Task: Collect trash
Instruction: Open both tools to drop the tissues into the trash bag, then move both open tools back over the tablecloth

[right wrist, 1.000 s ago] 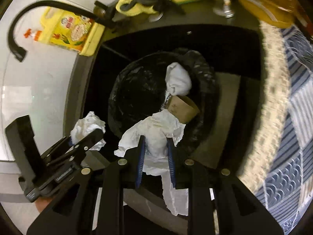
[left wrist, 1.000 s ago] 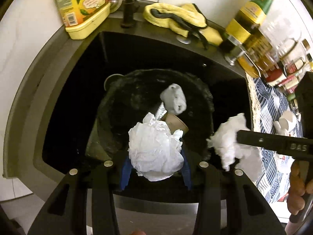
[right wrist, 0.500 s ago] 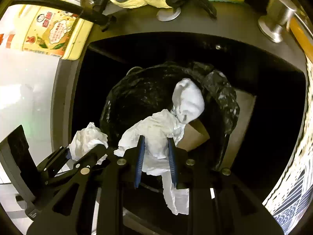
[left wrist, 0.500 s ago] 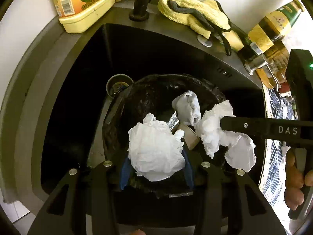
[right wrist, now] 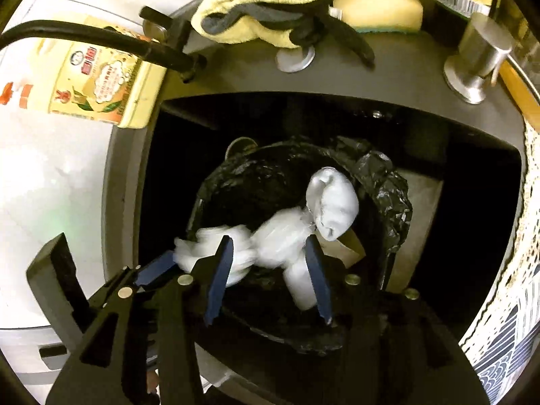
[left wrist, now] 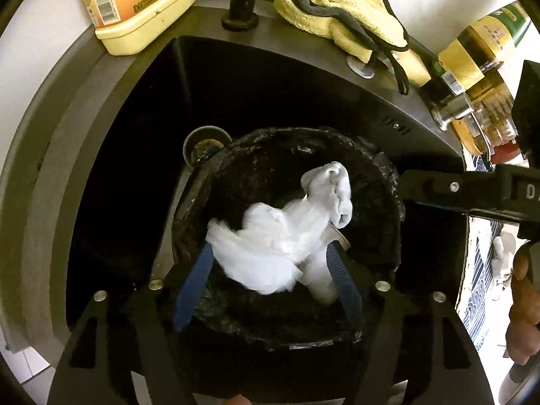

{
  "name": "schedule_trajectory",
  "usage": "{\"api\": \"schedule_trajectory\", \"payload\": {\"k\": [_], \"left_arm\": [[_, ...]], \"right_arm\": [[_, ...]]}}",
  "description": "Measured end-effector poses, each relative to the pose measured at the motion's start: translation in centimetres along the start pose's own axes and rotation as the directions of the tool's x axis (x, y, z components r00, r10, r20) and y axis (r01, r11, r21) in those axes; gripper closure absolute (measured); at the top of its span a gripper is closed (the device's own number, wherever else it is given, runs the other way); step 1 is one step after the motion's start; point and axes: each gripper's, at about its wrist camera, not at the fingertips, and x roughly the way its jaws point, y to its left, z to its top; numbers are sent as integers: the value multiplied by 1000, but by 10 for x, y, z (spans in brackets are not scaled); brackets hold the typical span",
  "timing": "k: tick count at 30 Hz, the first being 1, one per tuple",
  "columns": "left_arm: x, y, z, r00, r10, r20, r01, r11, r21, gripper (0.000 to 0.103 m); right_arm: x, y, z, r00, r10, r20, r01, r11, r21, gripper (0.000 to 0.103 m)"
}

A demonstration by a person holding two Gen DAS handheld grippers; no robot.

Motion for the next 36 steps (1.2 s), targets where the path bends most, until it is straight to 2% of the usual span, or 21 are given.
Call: {"api": "schedule_trajectory", "payload": {"k": [9, 18, 28, 34, 36], "left_arm": [[-9, -5, -6, 1000, 1, 20, -1, 1000, 16, 35], [-38, -14, -22, 996, 4, 84, -8, 999, 42, 35], [-71, -39, -47, 989, -17, 145, 2, 995, 102, 35], [-80, -67, -60, 989, -55, 140, 35, 990, 138, 35], [-79, -79, -63, 989, -66, 130, 45, 987, 154, 35]], "right_arm": [[-20, 4, -14, 999, 6, 44, -6, 1000, 0, 57], [-48, 7, -42, 994, 14, 109, -12, 1000, -24, 57], [-97, -2, -94, 977, -17, 212, 26, 999, -42, 41], [-132, -32, -120, 958, -72, 277, 72, 997, 10, 32], [-144, -48, -128, 951, -99, 293, 90, 995, 44, 31]]}}
